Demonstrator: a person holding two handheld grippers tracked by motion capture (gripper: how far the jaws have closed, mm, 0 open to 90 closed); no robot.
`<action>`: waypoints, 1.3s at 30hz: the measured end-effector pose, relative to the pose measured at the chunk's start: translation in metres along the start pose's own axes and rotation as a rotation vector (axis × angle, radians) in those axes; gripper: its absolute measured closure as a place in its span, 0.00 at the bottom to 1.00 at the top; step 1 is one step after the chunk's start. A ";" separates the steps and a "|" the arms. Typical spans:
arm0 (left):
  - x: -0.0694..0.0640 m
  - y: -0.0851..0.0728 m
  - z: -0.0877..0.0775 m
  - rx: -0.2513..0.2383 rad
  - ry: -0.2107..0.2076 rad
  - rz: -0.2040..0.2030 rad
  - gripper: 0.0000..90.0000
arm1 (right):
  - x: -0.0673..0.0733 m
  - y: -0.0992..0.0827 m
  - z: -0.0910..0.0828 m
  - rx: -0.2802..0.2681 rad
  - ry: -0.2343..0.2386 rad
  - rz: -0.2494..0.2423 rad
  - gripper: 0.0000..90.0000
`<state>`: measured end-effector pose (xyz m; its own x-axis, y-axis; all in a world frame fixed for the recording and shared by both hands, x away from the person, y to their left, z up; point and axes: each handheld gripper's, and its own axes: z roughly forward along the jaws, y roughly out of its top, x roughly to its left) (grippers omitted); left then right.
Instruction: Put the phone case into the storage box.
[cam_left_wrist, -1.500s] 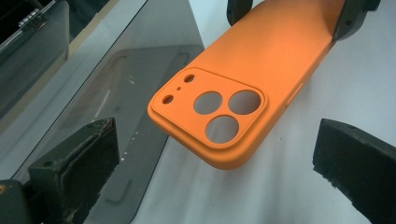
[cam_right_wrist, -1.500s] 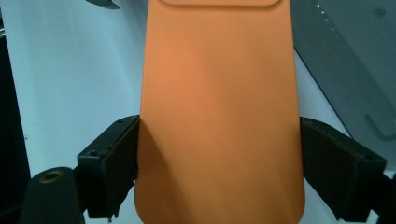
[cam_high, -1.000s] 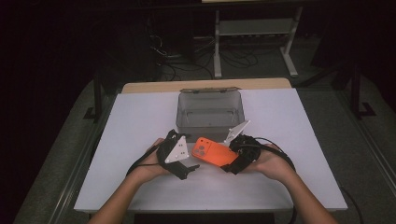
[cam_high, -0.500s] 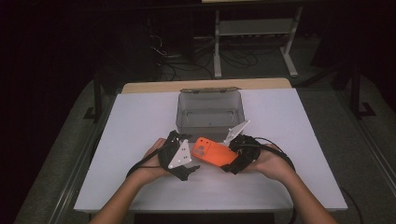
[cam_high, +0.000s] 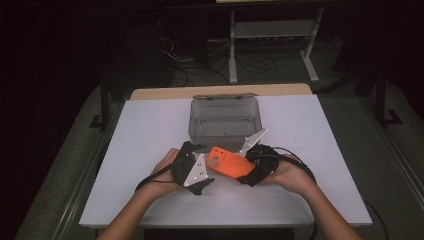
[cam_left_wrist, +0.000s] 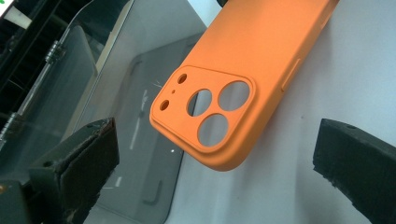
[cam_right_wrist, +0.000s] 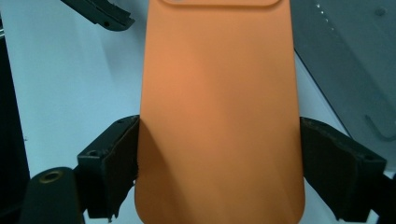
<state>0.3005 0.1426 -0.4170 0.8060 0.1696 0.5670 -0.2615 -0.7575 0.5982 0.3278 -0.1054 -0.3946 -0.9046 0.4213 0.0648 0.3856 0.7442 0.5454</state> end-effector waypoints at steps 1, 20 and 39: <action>0.000 0.000 0.000 0.001 0.004 0.006 0.00 | 0.000 0.000 0.000 0.000 0.000 0.000 0.18; -0.007 0.004 0.001 0.019 0.064 0.098 0.00 | 0.000 0.000 0.001 -0.003 -0.001 0.001 0.18; -0.017 0.009 0.004 0.070 0.144 0.242 0.00 | 0.000 0.002 0.001 -0.002 0.001 0.004 0.18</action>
<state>0.2870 0.1307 -0.4234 0.6393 0.0626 0.7664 -0.3959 -0.8276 0.3979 0.3288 -0.1037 -0.3945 -0.9032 0.4238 0.0679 0.3890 0.7414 0.5468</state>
